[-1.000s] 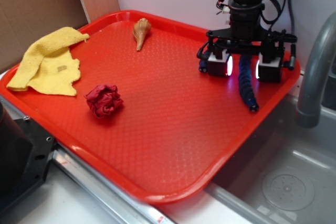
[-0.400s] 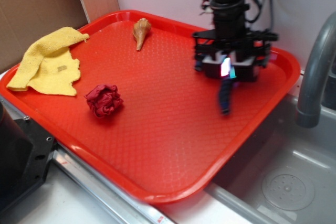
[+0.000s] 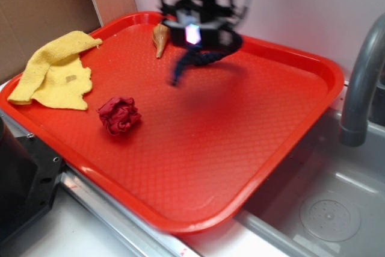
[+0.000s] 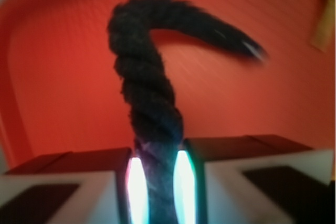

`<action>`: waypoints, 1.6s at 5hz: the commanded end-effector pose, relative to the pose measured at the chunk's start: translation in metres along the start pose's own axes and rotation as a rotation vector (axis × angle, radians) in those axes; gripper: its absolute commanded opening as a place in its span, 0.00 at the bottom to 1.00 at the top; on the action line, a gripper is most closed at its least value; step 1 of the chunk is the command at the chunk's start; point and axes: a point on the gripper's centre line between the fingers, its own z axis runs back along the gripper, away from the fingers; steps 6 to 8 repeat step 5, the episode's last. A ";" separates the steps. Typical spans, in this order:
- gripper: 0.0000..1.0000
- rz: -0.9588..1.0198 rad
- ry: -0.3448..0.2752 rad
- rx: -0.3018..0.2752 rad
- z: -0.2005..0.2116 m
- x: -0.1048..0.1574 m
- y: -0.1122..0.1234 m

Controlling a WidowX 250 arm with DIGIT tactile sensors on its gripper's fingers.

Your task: Grab the blue rope.

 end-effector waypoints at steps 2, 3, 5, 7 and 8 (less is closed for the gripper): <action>0.00 -0.060 -0.131 0.027 0.152 -0.053 0.053; 0.00 -0.085 -0.163 0.113 0.159 -0.062 0.056; 0.00 -0.101 -0.187 0.113 0.150 -0.058 0.060; 0.00 -0.101 -0.187 0.113 0.150 -0.058 0.060; 0.00 -0.101 -0.187 0.113 0.150 -0.058 0.060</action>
